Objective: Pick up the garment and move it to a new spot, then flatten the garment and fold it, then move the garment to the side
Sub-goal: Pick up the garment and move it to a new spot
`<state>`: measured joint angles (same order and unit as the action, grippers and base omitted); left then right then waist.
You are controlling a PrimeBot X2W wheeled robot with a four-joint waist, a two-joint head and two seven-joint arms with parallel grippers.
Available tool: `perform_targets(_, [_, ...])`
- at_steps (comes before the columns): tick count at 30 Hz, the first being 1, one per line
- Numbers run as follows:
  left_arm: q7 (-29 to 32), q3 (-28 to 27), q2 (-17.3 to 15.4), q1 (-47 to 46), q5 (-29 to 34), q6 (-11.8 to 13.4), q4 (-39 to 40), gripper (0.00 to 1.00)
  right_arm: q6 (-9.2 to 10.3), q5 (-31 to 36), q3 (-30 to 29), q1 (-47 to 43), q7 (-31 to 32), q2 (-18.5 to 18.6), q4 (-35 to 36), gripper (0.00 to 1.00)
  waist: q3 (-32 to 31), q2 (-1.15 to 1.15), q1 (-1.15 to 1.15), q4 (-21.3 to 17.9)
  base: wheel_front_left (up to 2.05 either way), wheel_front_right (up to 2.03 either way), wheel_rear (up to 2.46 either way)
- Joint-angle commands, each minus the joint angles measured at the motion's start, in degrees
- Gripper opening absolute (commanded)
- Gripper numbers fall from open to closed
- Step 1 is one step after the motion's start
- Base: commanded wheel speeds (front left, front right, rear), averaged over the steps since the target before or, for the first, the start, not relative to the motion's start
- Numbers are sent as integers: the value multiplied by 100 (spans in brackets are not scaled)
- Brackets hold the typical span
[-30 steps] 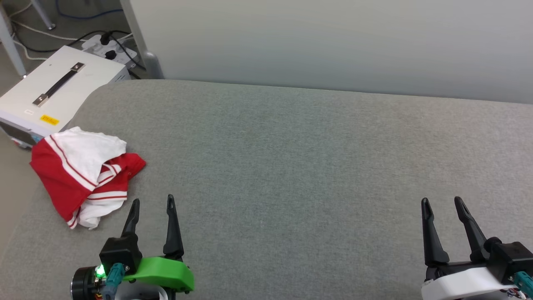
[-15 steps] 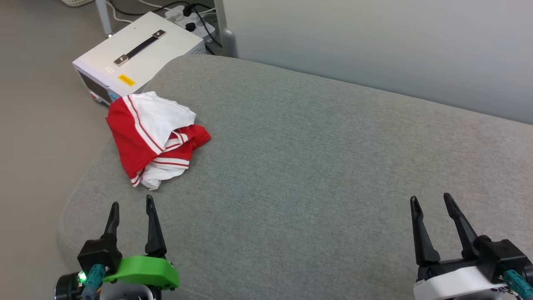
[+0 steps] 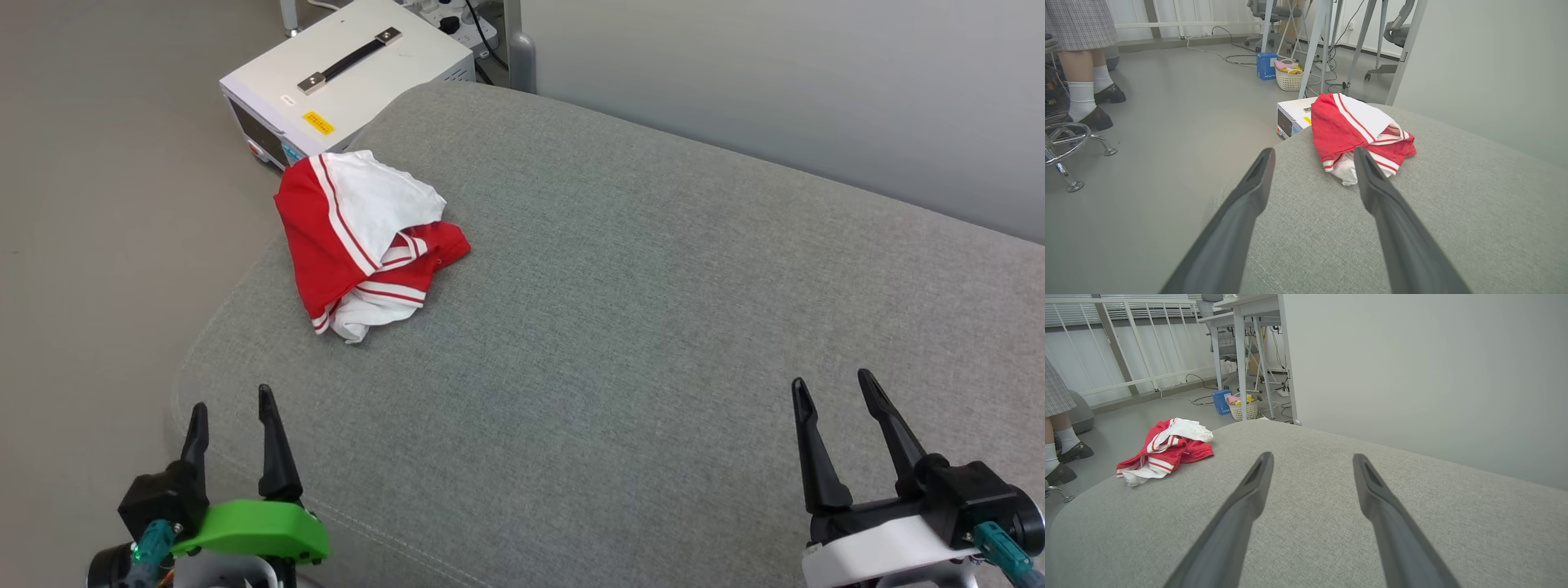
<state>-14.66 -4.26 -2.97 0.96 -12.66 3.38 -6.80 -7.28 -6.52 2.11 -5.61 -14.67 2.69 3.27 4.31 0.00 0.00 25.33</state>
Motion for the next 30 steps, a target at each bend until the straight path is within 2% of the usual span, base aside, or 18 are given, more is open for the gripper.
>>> perform_targets(1, [-34, -93, 10, -197, -63, -75, -6, 100, -21, 58, -2, 109, -33, 19, 23, 100, 52, 0, 0, -53, 0, 0, 0])
perform_targets(5, [-34, -439, -86, -781, 63, -486, 6, 100, -21, 181, -9, 211, -33, 19, 79, 100, 237, 0, 0, -172, 0, 0, 0])
perform_targets(8, [-34, -644, -413, -1472, 135, -734, -250, 100, -21, 316, -24, 349, -33, 24, 129, 100, 483, 0, 0, -311, 0, 0, 0])
perform_targets(13, [-15, -701, -981, -2601, 24, -950, -833, 100, -21, 387, -146, 568, -33, 126, 191, 100, 813, 0, 0, -527, 0, 0, 0])
perform_targets(17, [421, -493, -1519, -3469, -92, -1040, -1395, 100, -21, 404, -248, 736, -33, 205, 260, 100, 1090, 0, 0, -691, 0, 0, 0])
perform_targets(20, [1091, -256, -1864, -4011, -249, -1070, -1761, 100, -21, 382, -298, 855, -33, 257, 301, 100, 1285, 0, 0, -800, 0, 0, 0])
perform_targets(21, [1998, 108, -2101, -4393, -662, -1082, -2040, 100, -21, 372, -343, 941, -33, 298, 346, 100, 1445, 0, 0, -879, 0, 0, 0])
perform_targets(22, [2403, 299, -2214, -4498, -904, -1083, -2108, 100, -21, 366, -350, 973, -33, 315, 362, 100, 1506, 0, 0, -914, 0, 0, 0])
perform_targets(26, [3786, 904, -2679, -4703, -1828, -1085, -2199, 100, -21, 354, -375, 1081, -33, 386, 416, 100, 1715, 0, 0, -1016, 0, 0, 0])
perform_targets(30, [4896, 1349, -3046, -4704, -2682, -1085, -2222, 100, -21, 350, -401, 1193, -33, 463, 462, 100, 1942, 0, 0, -1113, 0, 0, 0])
